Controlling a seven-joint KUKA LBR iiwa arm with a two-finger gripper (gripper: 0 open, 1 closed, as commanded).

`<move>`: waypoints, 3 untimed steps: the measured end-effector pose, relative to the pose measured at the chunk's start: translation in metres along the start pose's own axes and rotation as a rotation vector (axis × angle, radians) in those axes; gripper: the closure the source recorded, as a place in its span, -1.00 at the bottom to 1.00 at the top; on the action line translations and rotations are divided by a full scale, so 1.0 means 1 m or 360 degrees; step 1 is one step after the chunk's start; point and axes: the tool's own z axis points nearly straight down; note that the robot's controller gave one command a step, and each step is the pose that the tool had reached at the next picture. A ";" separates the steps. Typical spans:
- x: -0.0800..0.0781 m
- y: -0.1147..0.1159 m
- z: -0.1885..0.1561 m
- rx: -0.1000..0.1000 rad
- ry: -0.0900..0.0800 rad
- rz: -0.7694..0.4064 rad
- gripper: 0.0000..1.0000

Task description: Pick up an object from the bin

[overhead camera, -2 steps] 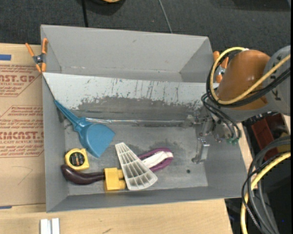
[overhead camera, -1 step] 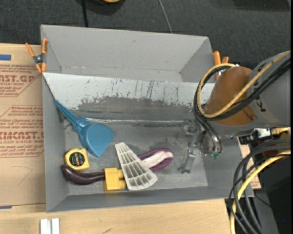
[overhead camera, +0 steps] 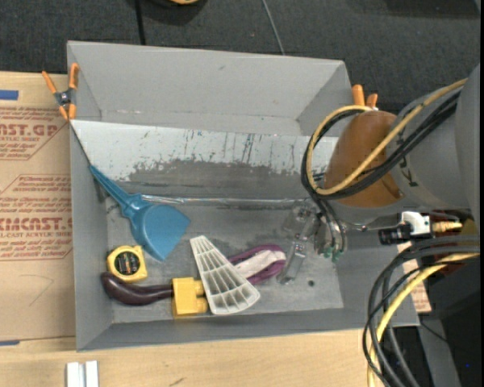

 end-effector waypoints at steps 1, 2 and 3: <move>0.007 0.030 0.027 0.0005 -0.0010 -0.0346 -1.00; 0.013 0.048 0.040 0.0000 -0.0004 0.0227 1.00; 0.013 0.048 0.040 0.0002 -0.0003 0.0227 1.00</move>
Offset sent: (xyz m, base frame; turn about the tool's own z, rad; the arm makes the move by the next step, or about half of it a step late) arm 0.0041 0.0493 -0.0400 0.1435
